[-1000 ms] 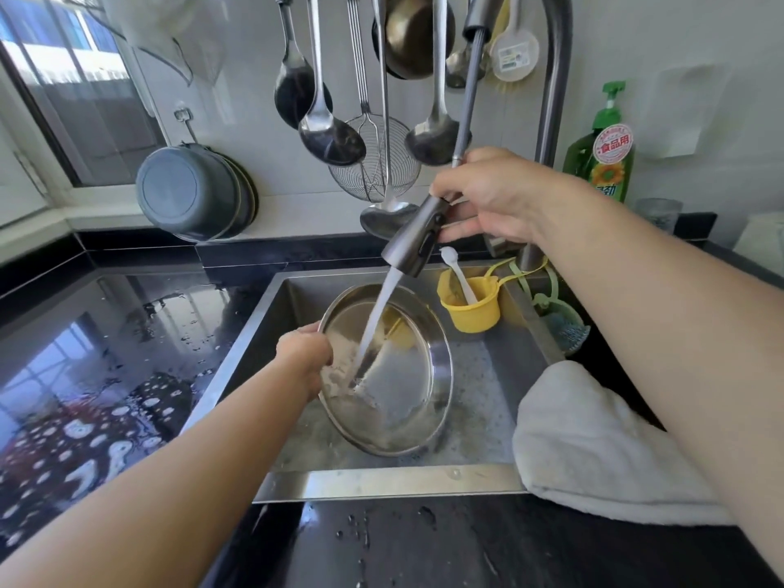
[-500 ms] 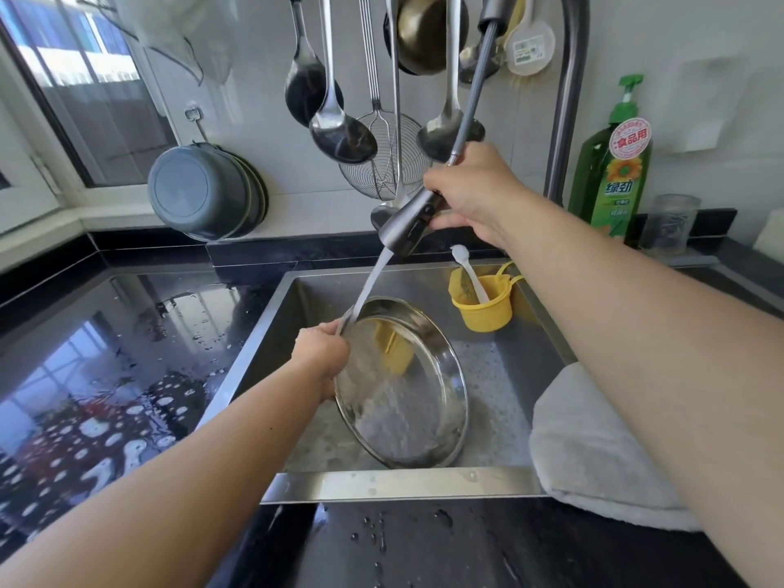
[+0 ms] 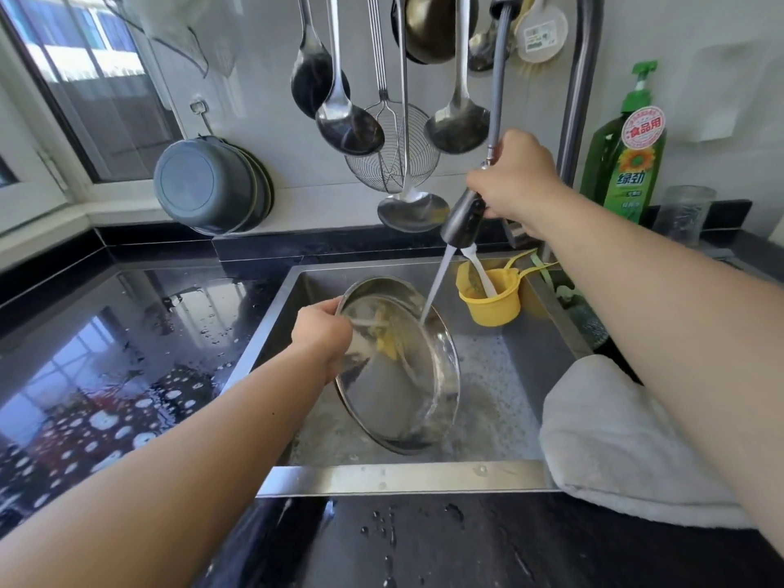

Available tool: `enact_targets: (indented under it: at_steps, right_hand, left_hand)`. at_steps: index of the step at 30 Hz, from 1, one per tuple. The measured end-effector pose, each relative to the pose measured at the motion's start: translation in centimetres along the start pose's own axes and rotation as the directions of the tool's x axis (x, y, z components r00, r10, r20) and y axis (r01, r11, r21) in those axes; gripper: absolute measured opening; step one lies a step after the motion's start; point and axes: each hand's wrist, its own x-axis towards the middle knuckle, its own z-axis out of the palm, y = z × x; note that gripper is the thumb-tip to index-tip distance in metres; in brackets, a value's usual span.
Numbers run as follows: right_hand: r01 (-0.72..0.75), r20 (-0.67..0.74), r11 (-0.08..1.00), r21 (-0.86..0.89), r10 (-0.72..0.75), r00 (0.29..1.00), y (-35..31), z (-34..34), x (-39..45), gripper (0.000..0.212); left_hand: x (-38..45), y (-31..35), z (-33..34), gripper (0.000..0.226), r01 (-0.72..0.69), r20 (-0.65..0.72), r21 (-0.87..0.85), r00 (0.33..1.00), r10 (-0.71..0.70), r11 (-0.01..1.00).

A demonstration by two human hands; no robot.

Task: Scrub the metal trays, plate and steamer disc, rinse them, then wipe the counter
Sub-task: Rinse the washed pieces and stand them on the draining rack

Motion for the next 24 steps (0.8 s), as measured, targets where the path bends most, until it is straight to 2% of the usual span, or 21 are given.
enact_targets:
  at_steps: [3,8,11,14,18,20,24]
  right_hand:
    - [-0.001,0.008,0.999,-0.047,0.002,1.000,0.1,-1.0,-0.5,0.030]
    - [-0.037,0.099,0.999,-0.003,0.038,0.994,-0.5,-2.4,-1.6,0.032]
    - [-0.049,0.171,0.996,0.071,0.036,0.985,-1.0,-2.9,-2.4,0.025]
    - [-0.079,0.225,0.986,0.145,0.045,0.973,-1.7,-3.1,-2.9,0.015]
    - [-0.133,0.307,0.944,0.303,0.036,0.951,-2.7,-2.3,-3.3,0.015]
    - [-0.159,0.318,0.906,0.393,0.028,0.948,-3.2,-1.6,-3.3,0.017]
    - [-0.164,0.268,0.837,0.523,0.021,0.963,-4.1,0.4,-3.4,0.013]
  left_hand:
    - [0.8,-0.3,-0.1,0.054,-0.029,-0.053,-0.069,0.998,0.025,0.997]
    - [1.8,-1.4,-0.5,0.062,-0.015,-0.150,-0.270,0.988,-0.026,0.963]
    - [2.3,-2.3,-0.4,0.063,-0.024,-0.176,-0.348,0.984,-0.040,0.937]
    - [2.9,-3.1,-0.2,0.054,-0.007,-0.199,-0.422,0.976,-0.085,0.907]
    - [2.9,-3.2,-0.1,0.052,-0.007,-0.196,-0.502,0.975,-0.106,0.865]
    - [2.7,-3.2,0.3,0.050,0.000,-0.180,-0.560,0.976,-0.122,0.829]
    - [2.7,-3.6,0.9,0.054,0.009,-0.190,-0.529,0.973,-0.129,0.849]
